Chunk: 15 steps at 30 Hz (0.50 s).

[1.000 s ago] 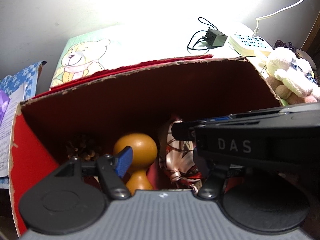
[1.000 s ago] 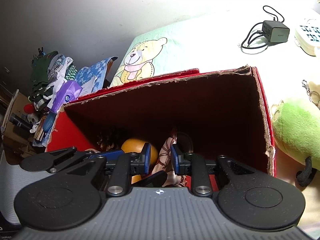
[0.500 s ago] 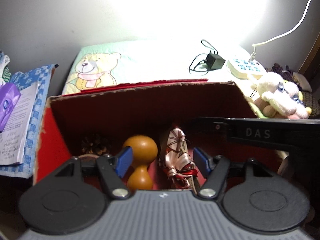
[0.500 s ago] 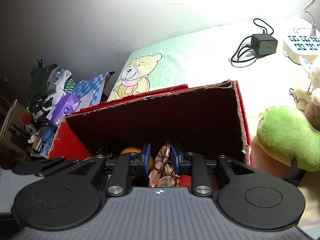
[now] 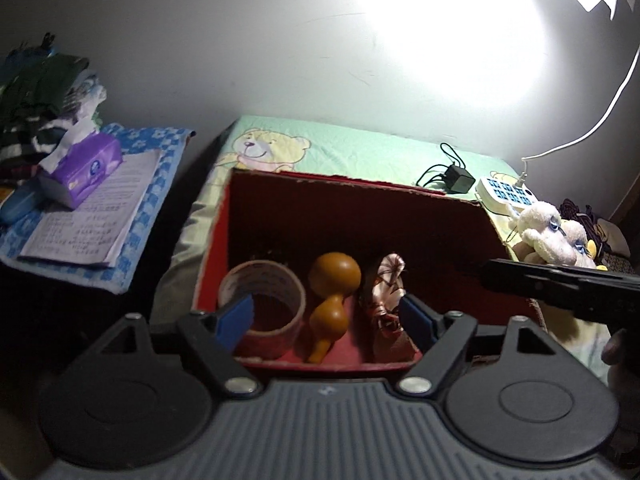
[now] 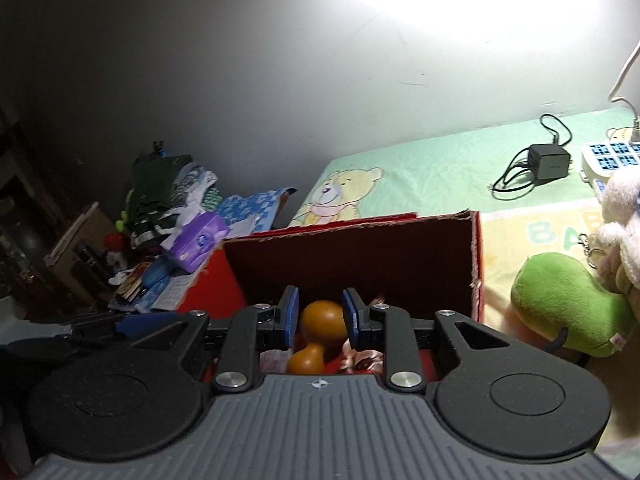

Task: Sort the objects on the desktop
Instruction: 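Withdraw the right gripper up and move it toward the red cake box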

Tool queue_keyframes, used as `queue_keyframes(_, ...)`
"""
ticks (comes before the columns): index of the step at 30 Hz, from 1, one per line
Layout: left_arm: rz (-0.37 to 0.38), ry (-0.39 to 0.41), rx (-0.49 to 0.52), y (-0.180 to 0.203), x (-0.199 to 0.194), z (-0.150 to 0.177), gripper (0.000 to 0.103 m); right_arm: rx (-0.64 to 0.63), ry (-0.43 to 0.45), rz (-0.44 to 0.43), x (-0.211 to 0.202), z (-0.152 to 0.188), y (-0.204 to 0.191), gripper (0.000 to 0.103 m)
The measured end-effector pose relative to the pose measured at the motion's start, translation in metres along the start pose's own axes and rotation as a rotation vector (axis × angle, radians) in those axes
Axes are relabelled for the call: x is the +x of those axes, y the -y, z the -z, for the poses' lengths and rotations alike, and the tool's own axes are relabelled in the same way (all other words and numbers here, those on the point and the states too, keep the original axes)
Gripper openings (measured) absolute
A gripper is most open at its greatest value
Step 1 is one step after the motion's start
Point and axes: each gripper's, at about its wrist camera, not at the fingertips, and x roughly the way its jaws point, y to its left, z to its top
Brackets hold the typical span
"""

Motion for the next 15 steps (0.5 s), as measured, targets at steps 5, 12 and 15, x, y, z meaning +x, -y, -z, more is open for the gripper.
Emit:
queue_keyframes(5,-0.060,-0.003,-0.059,-0.021,-0.020,0.022,0.081,-0.074,-0.055,-0.178,-0.014,0.012,-0.021,0.027)
queue_keyframes(12,-0.116,-0.117,-0.102,-0.032,-0.009,0.061,0.081,-0.050,-0.229,-0.333,0.003,0.036,-0.031,0.031)
queue_keyframes(15,-0.113,-0.177,-0.117,-0.034,-0.001,0.078,0.081,-0.033,-0.288,-0.321,0.014,0.050,-0.031,0.031)
